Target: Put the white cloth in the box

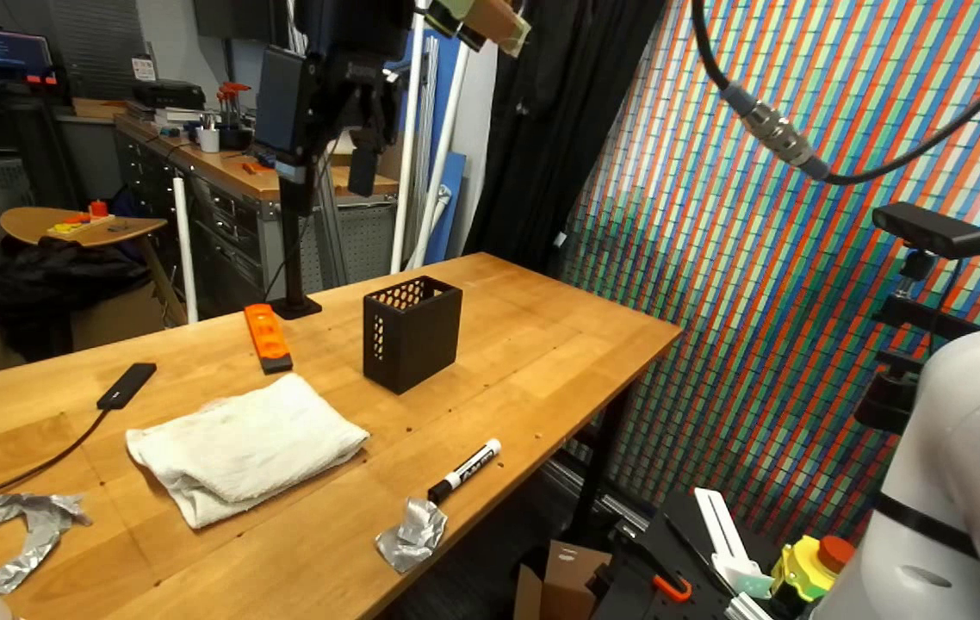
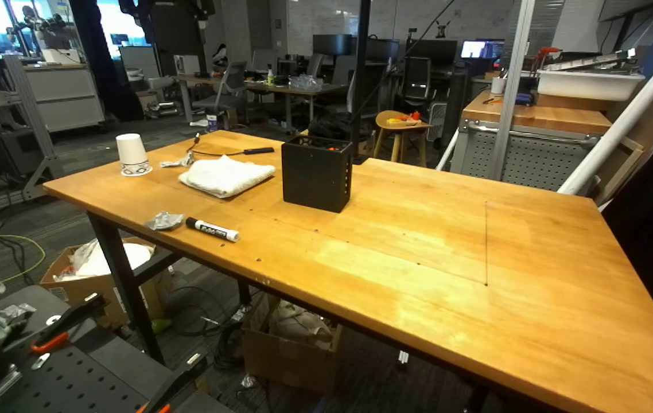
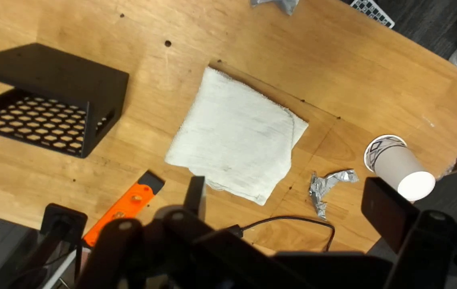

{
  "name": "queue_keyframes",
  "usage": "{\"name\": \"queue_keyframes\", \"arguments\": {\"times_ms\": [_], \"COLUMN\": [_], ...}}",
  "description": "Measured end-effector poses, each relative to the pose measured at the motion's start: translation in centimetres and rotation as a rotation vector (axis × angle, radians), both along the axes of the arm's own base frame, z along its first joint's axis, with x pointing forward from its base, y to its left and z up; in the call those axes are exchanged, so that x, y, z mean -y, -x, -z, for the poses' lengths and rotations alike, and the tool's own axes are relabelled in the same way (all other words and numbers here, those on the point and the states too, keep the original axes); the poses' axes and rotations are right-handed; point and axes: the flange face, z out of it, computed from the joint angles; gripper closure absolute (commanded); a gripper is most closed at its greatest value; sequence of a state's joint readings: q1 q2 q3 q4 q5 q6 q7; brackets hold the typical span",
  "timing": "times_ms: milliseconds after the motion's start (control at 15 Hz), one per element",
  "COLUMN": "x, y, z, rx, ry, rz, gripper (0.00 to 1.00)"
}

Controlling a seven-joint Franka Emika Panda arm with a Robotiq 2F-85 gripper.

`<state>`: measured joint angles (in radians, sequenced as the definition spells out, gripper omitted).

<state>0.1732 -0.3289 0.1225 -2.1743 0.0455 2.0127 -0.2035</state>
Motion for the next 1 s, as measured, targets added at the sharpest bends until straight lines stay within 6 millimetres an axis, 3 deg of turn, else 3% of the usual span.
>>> {"name": "queue_keyframes", "arguments": {"times_ms": [267,1000], "x": [-2.2,-6.2], "y": [-4.0,-13.8], "z": [2.8,14.8], "rx": [0.004,-0.107], "ry": [0.062,0.137], "rz": [-0.109,-0.341], "gripper": [0.0,0.0]}}
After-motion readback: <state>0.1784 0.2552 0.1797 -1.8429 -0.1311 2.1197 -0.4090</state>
